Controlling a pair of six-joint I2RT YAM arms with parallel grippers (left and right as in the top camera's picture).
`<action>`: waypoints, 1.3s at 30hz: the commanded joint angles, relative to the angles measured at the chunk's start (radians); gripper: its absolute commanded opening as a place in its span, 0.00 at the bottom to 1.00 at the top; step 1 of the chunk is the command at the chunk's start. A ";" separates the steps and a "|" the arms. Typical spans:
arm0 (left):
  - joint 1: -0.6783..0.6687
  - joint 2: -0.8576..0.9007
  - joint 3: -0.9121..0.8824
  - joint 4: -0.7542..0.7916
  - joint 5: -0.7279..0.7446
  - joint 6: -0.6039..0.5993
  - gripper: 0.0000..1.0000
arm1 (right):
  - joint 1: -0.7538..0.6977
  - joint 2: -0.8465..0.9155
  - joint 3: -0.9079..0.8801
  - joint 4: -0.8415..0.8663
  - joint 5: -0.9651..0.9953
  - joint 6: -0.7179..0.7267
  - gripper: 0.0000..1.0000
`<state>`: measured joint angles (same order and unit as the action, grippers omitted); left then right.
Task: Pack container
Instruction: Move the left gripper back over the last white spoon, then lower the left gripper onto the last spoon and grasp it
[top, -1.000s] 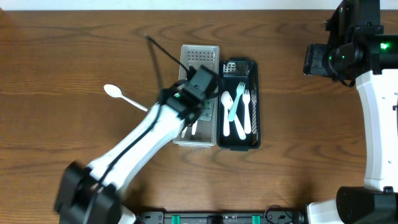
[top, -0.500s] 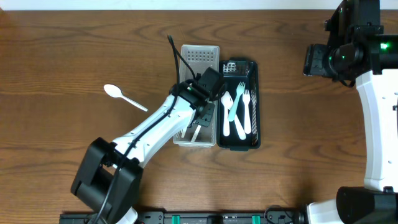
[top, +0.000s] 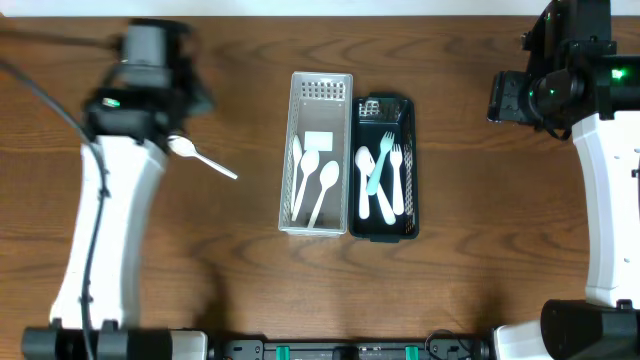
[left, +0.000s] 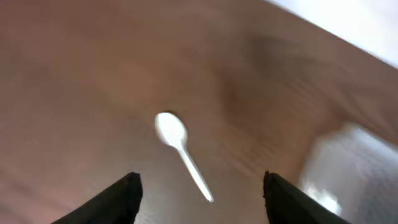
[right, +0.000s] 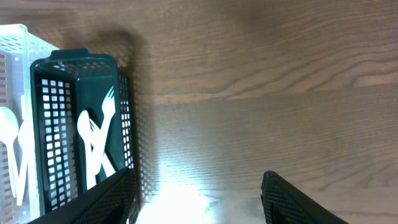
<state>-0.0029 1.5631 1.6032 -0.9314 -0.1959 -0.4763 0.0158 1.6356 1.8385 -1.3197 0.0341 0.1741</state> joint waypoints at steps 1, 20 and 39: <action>0.121 0.109 -0.019 -0.007 0.115 -0.166 0.67 | -0.011 0.003 0.005 0.000 0.007 -0.015 0.68; 0.147 0.560 -0.024 0.024 0.268 -0.208 0.81 | -0.011 0.003 0.005 0.002 0.007 -0.015 0.68; 0.148 0.678 -0.029 0.015 0.294 -0.191 0.62 | -0.011 0.003 0.005 -0.005 0.007 -0.015 0.68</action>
<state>0.1448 2.1845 1.5894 -0.9012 0.1017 -0.6807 0.0158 1.6356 1.8385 -1.3212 0.0341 0.1741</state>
